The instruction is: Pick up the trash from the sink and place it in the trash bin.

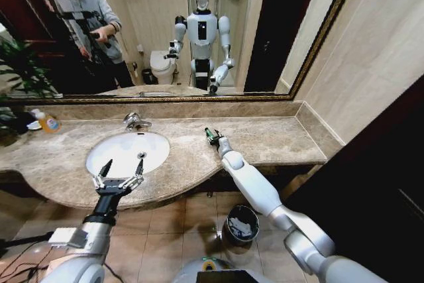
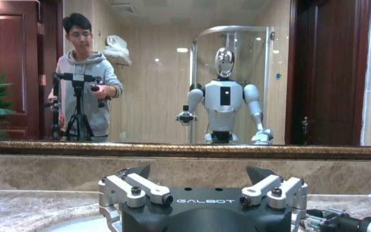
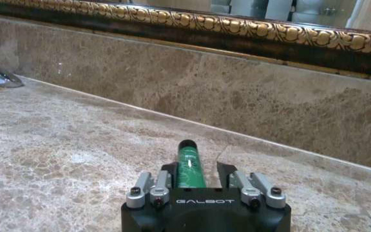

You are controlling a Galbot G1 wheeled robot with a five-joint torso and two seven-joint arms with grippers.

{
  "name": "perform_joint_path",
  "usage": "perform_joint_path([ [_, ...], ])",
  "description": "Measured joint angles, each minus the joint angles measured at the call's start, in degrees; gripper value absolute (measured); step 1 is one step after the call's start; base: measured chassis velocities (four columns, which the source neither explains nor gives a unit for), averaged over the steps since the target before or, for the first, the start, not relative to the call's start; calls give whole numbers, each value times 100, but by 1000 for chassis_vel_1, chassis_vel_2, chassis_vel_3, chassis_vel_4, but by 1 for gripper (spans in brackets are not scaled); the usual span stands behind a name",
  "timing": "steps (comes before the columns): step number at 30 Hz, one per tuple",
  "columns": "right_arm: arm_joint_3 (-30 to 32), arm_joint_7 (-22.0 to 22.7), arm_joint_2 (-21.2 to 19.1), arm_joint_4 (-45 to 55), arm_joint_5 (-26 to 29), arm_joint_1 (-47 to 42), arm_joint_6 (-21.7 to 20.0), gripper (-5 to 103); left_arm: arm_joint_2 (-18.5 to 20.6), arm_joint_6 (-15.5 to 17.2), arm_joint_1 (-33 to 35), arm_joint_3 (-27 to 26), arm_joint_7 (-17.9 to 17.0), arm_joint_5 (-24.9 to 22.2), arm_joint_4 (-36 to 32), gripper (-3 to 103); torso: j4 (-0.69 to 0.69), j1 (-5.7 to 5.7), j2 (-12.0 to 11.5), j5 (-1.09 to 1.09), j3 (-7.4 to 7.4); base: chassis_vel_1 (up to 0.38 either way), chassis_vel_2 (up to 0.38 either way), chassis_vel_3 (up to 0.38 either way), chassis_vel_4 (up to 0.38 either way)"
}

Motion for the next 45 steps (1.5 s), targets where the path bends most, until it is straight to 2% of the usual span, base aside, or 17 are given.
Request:
perform_joint_path([
  [6, -47, -83, -104, 108, 73, -43, 11, 26, 0, 0, 0, 0, 0, 0, 0, 100, 0, 0, 0, 0, 0, 0, 0, 0, 0],
  [10, -78, -139, -162, 160, 173, -44, 24, 19, 0, 0, 0, 0, 0, 0, 0, 100, 1, 0, 0, 0, 0, 0, 0, 0, 0],
  [11, -111, -160, -216, 206, 193, -52, 30, 12, 0, 0, 0, 0, 0, 0, 0, 100, 0, 0, 0, -1, 0, 0, 0, 0, 0],
  [13, -116, -162, -227, 223, 198, -60, 31, 12, 0, 0, 0, 0, 0, 0, 0, 100, 0, 0, 0, -1, 0, 0, 0, 0, 0],
  [16, -108, -163, -252, 314, 222, -125, 32, 6, 0, 0, 0, 0, 0, 0, 0, 100, 0, 0, 0, 0, 0, 0, 0, 0, 0],
  [23, 31, -180, -466, 747, 376, -306, 92, 6, 0, 0, 0, 0, 0, 0, 0, 100, 1, 0, 0, 0, 0, 0, 0, 0, 0],
  [26, 243, -287, -804, 1190, 649, -538, 441, 6, 0, 0, 0, 0, 0, 0, 0, 100, 1, 0, 0, 1, 0, 0, 0, 0, 0],
  [30, 615, -377, -1122, 1765, 802, -910, 550, 6, 0, 0, 0, 0, 1, 0, 0, 100, 0, 0, 0, 1, 0, 0, 0, 0, 0],
  [32, 929, -383, -1336, 2254, 923, -1297, 551, 6, 0, 0, 1, 0, 0, 0, 0, 100, 0, 0, 0, 0, 0, 0, 0, 0, 0],
  [33, 1210, -346, -1516, 2738, 982, -1782, 556, 6, 0, 0, 0, 0, 0, 0, 0, 100, 0, 0, 0, 2, 0, 0, 0, 0, 0],
  [34, 1210, -346, -1516, 2738, 982, -1782, 556, 6, 0, 0, 0, 0, 0, 0, 0, 100, 0, 0, 0, 2, 0, 0, 0, 0, 0],
  [36, 1464, -246, -1732, 3231, 1007, -2393, 629, 6, 0, 0, 1, 0, 1, 0, 0, 100, -2, 0, 0, 1, -1, 0, 0, 0, 0],
  [41, 1851, -135, -1852, 3803, 1042, -3165, 687, 6, 0, 0, 0, 0, 2, 0, 0, 100, 0, 0, 0, 2, -1, 0, 0, 0, 0],
  [43, 2265, -122, -1782, 4157, 911, -3882, 795, 6, 0, 0, 0, 0, 0, 0, 0, 100, 0, 0, 0, 2, -1, 0, 0, 0, 0],
  [45, 2456, -118, -1707, 4301, 815, -4229, 851, 6, 0, 0, 0, 0, 0, 0, 0, 100, 0, 0, 0, 2, -1, 0, 0, 0, 0],
])
